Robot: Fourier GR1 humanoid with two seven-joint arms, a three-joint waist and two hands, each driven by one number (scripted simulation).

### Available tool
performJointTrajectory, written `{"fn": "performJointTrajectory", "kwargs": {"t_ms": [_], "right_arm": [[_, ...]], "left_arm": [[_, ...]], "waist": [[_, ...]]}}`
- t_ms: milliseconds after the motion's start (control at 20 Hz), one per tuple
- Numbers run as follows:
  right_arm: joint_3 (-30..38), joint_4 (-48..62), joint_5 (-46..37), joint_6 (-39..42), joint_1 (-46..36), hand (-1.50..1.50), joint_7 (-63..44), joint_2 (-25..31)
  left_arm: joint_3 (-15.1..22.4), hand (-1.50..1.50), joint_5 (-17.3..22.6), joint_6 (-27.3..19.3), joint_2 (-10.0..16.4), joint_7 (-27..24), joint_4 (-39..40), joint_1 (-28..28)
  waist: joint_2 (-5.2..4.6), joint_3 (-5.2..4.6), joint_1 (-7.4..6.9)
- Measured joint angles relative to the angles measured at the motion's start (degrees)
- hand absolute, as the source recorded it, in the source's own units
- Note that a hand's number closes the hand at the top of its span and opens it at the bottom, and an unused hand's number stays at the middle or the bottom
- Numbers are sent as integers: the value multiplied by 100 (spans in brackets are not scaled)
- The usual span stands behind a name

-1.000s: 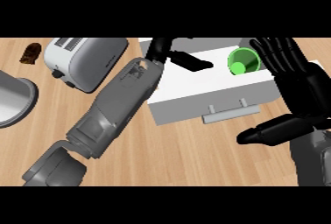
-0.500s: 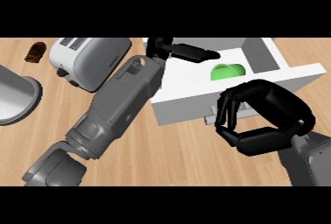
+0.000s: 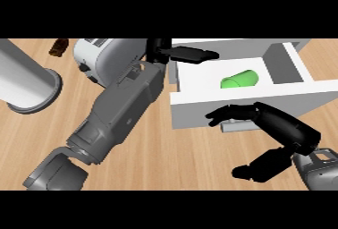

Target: Pick up the cup, place it into the drawer and close the drawer

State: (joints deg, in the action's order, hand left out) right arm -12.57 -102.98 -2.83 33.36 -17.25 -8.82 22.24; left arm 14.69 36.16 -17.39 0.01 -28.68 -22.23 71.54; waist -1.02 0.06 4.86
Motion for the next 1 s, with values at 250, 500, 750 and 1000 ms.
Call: {"fn": "performJointTrajectory", "kwargs": {"t_ms": [250, 500, 750, 1000], "right_arm": [[-417, 864, -1258, -561, 95, -150, 481, -145], [-728, 2349, -2083, -945, -224, 150, 1073, -306], [-698, 4114, -2589, -1446, -886, 150, 1702, -559], [-258, 5533, -2637, -1837, -1701, 150, 2539, -591]], "left_arm": [[-30, -150, 163, 109, 12, -185, -174, -220], [-92, -150, 203, 302, 67, -286, -457, -572], [-147, -150, 228, 591, 340, -329, -743, -985], [-128, -150, 250, 807, 528, -255, -1120, -1394]], "waist": [[30, 0, -308], [47, 1, -600], [32, 4, -806], [25, 8, -1003]]}}
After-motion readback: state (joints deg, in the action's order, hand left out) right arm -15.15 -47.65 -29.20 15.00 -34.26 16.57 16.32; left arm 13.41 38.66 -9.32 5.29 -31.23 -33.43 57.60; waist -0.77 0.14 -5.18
